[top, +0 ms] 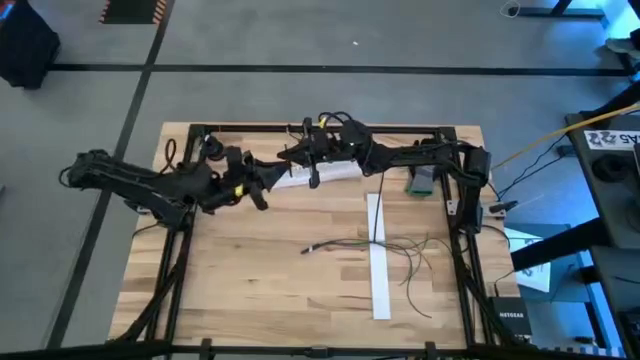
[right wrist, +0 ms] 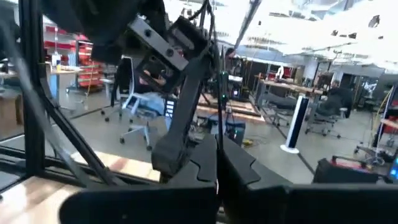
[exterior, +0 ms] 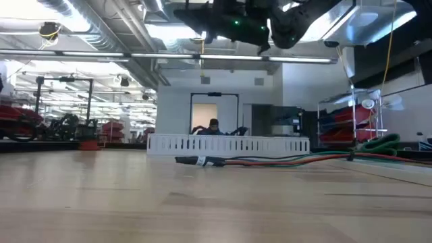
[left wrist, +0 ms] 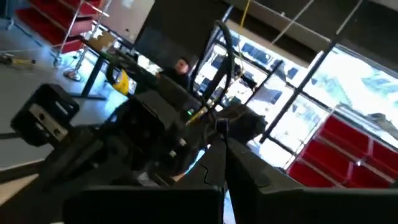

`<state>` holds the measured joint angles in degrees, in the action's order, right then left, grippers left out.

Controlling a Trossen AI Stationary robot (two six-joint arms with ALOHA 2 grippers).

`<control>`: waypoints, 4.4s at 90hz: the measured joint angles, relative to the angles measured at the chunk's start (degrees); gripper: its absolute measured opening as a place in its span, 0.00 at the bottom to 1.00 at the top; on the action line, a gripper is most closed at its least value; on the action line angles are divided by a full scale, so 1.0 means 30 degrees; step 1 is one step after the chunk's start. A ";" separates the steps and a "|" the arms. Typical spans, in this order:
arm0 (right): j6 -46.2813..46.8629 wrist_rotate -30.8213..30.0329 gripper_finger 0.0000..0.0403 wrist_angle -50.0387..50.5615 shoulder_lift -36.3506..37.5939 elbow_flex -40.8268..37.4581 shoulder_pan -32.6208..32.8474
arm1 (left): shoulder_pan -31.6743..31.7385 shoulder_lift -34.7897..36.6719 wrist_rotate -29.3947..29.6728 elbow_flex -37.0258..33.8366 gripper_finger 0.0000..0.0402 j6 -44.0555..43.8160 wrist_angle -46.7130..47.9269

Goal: Ziptie cables
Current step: Wrap the black zip-tie around the cable wires

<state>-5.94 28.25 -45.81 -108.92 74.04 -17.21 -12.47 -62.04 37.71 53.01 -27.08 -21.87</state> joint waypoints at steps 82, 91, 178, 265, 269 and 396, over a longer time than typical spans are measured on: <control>-0.2175 -0.0229 0.00 0.0305 0.0000 0.0000 0.0495 | 0.0656 0.0581 -0.0006 0.0004 0.00 -0.2518 0.3114; -0.2183 -0.0226 0.00 0.0301 0.0000 0.0000 0.0495 | 0.0656 0.0690 -0.0006 0.0000 0.00 -0.2532 0.3100; -0.2686 -0.0211 0.00 0.0308 0.0007 -0.0007 0.0495 | 0.1195 0.0858 0.0008 0.0000 0.00 -0.3492 0.3153; -0.3516 -0.0765 0.00 0.0323 0.0036 -0.0015 0.0859 | 0.1013 0.0858 -0.0290 0.0000 0.00 -0.3742 0.3496; -0.3516 -0.0762 0.00 0.0341 0.0036 -0.0015 0.0865 | 0.1013 0.0836 -0.0290 0.0000 0.00 -0.3735 0.3500; -0.3625 -0.0730 0.00 0.0636 0.0036 -0.0015 0.0874 | 0.1334 0.0501 -0.0924 -0.0012 0.00 -0.3341 0.3606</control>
<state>-16.82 26.06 -43.90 -108.81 74.00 -14.59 -8.47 -60.53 34.94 52.98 -37.10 -11.05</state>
